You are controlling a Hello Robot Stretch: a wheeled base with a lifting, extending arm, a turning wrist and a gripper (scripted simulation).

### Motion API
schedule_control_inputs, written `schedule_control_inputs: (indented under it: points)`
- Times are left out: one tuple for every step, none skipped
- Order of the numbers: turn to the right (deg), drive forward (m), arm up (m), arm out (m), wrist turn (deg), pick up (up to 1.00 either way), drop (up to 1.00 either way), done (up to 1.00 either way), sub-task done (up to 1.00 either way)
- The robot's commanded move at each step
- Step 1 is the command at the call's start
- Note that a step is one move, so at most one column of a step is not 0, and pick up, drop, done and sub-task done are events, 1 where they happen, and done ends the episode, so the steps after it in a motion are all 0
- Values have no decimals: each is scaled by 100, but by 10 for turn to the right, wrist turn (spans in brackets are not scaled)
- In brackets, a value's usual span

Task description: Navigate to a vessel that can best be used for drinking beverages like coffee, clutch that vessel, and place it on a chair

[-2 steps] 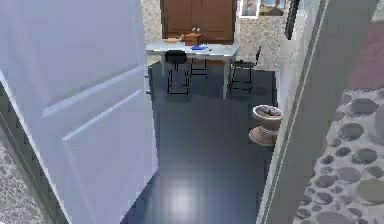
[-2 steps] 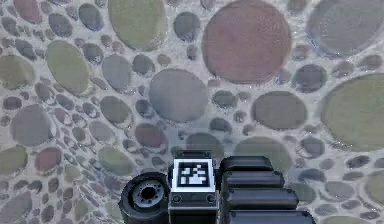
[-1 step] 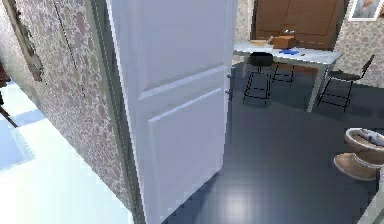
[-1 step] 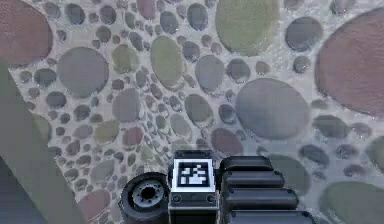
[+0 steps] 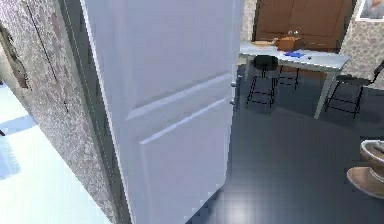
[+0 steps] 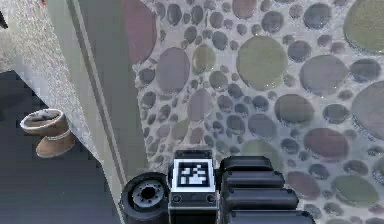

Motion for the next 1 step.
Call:
schedule_control_inputs:
  points:
    - [300, 0, 0, 0, 0, 0, 0, 0, 0]
